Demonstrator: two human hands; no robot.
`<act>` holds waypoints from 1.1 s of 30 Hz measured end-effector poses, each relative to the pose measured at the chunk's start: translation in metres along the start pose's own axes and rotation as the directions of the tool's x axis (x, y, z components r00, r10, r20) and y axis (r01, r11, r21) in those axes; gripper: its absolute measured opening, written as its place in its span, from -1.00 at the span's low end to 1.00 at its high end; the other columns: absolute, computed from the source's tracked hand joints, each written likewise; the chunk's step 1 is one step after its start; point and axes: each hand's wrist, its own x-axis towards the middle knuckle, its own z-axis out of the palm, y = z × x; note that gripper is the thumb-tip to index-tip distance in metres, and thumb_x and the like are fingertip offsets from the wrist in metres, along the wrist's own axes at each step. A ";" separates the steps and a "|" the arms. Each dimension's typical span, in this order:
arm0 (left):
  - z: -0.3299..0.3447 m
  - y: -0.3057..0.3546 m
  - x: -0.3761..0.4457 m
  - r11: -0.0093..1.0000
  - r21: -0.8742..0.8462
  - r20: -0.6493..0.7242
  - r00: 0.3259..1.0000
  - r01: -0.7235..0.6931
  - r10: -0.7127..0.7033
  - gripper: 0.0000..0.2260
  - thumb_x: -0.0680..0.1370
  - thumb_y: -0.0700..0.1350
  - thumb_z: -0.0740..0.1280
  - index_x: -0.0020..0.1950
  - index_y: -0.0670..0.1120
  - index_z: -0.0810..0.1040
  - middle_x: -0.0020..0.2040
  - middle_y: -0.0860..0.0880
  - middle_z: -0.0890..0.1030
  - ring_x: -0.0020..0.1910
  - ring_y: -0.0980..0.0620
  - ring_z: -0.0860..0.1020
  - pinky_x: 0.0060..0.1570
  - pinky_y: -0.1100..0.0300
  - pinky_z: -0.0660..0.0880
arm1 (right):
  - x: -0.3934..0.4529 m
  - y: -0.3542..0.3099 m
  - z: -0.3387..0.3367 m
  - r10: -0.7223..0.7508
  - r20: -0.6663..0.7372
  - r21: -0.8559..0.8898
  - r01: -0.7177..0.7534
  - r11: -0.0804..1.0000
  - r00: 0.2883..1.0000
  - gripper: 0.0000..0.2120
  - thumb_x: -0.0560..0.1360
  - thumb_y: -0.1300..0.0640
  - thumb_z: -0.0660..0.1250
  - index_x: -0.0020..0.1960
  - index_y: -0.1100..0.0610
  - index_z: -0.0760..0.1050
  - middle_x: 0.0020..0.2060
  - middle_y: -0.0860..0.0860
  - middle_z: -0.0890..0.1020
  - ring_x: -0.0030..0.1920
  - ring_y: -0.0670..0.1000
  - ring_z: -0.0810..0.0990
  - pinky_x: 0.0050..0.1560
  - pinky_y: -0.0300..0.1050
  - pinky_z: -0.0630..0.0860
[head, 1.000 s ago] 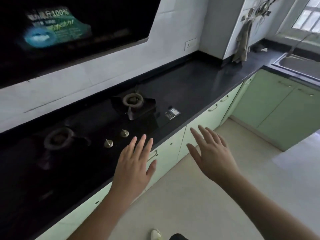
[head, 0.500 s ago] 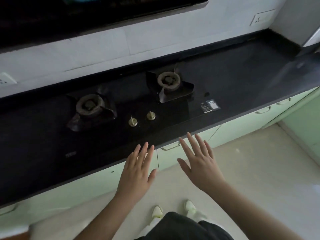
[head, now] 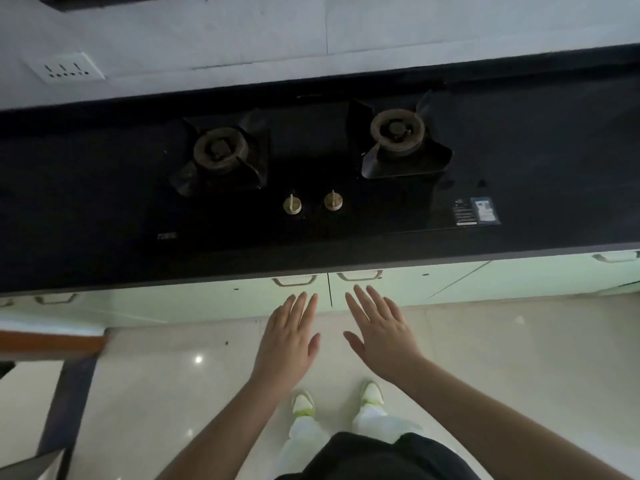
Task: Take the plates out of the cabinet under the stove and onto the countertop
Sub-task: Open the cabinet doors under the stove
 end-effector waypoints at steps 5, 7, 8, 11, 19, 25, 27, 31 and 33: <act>0.037 -0.015 0.022 1.000 0.012 0.068 0.998 -0.015 0.014 -0.44 0.57 0.03 0.29 0.51 -0.16 0.31 0.47 -0.19 0.39 0.44 -0.19 0.36 0.38 -0.08 0.34 | 0.032 0.006 0.024 0.052 0.090 0.016 -0.054 0.998 0.995 -0.33 0.62 -0.19 -0.06 0.59 0.13 -0.13 0.60 0.04 -0.06 0.58 0.06 -0.11 0.51 0.03 0.01; 0.054 -0.025 0.034 0.999 0.031 0.088 0.996 -0.026 0.023 -0.44 0.61 0.05 0.21 0.55 -0.16 0.22 0.52 -0.18 0.31 0.50 -0.18 0.27 0.44 -0.08 0.25 | 0.047 0.008 0.034 0.068 0.122 0.017 -0.071 0.997 0.990 -0.32 0.62 -0.19 -0.04 0.59 0.15 -0.12 0.60 0.05 -0.05 0.58 0.06 -0.09 0.50 0.03 0.04; 0.061 -0.030 0.041 0.999 0.044 0.104 0.994 -0.031 0.026 -0.43 0.63 0.06 0.16 0.57 -0.16 0.15 0.55 -0.18 0.24 0.53 -0.17 0.19 0.47 -0.07 0.18 | 0.054 0.009 0.039 0.072 0.131 0.011 -0.074 0.997 0.989 -0.32 0.62 -0.19 -0.04 0.59 0.16 -0.11 0.59 0.05 -0.04 0.58 0.06 -0.08 0.49 0.03 0.05; 0.079 -0.040 0.060 0.997 0.074 0.148 0.989 -0.023 0.012 -0.42 0.66 0.08 0.03 0.59 -0.16 -0.04 0.61 -0.16 0.04 0.58 -0.14 0.00 0.53 -0.04 0.01 | 0.075 0.009 0.050 0.113 0.148 -0.016 -0.112 0.994 0.983 -0.32 0.62 -0.18 -0.02 0.58 0.18 -0.10 0.59 0.06 -0.01 0.57 0.07 -0.04 0.49 0.05 0.07; 0.099 -0.037 0.093 0.997 0.055 0.230 0.971 0.048 -0.059 -0.36 0.63 0.06 0.11 0.58 -0.20 -0.08 0.58 -0.18 0.11 0.56 -0.14 0.09 0.50 -0.03 0.11 | 0.110 0.013 0.060 0.253 0.156 -0.080 -0.243 0.967 0.955 -0.36 0.62 -0.15 0.04 0.54 0.22 0.05 0.51 0.09 0.20 0.47 0.13 0.17 0.38 0.05 0.19; 0.091 -0.036 0.104 0.989 -0.075 0.244 0.964 0.125 -0.103 -0.45 0.58 0.04 0.21 0.48 -0.20 0.20 0.38 -0.15 0.40 0.36 -0.13 0.36 0.19 -0.02 0.42 | 0.110 0.015 0.059 0.262 0.136 -0.043 -0.258 0.965 0.955 -0.45 0.59 -0.11 0.14 0.46 0.18 0.21 0.39 0.07 0.36 0.42 0.09 0.26 0.35 0.03 0.22; 0.089 -0.038 0.100 0.986 -0.105 0.255 0.962 0.130 -0.100 -0.46 0.58 0.02 0.23 0.48 -0.20 0.21 0.39 -0.14 0.39 0.37 -0.13 0.34 0.19 -0.03 0.43 | 0.108 0.013 0.056 0.256 0.149 -0.061 -0.250 0.966 0.955 -0.46 0.60 -0.12 0.14 0.45 0.19 0.22 0.37 0.08 0.38 0.38 0.10 0.31 0.33 0.03 0.27; 0.087 -0.036 0.083 0.989 -0.105 0.250 0.965 0.105 -0.076 -0.49 0.59 0.00 0.22 0.47 -0.21 0.22 0.39 -0.15 0.39 0.38 -0.13 0.34 0.21 -0.01 0.45 | 0.097 0.009 0.056 0.264 0.181 -0.083 -0.253 0.964 0.947 -0.43 0.61 -0.16 0.10 0.46 0.19 0.23 0.36 0.09 0.41 0.36 0.10 0.36 0.32 0.03 0.30; 0.088 -0.034 0.074 0.991 -0.089 0.248 0.966 0.097 -0.073 -0.51 0.59 -0.02 0.22 0.45 -0.21 0.25 0.37 -0.16 0.41 0.35 -0.14 0.37 0.19 0.01 0.46 | 0.085 0.008 0.059 0.255 0.179 -0.123 -0.236 0.964 0.950 -0.40 0.60 -0.22 0.07 0.46 0.18 0.25 0.35 0.09 0.43 0.34 0.10 0.40 0.31 0.04 0.34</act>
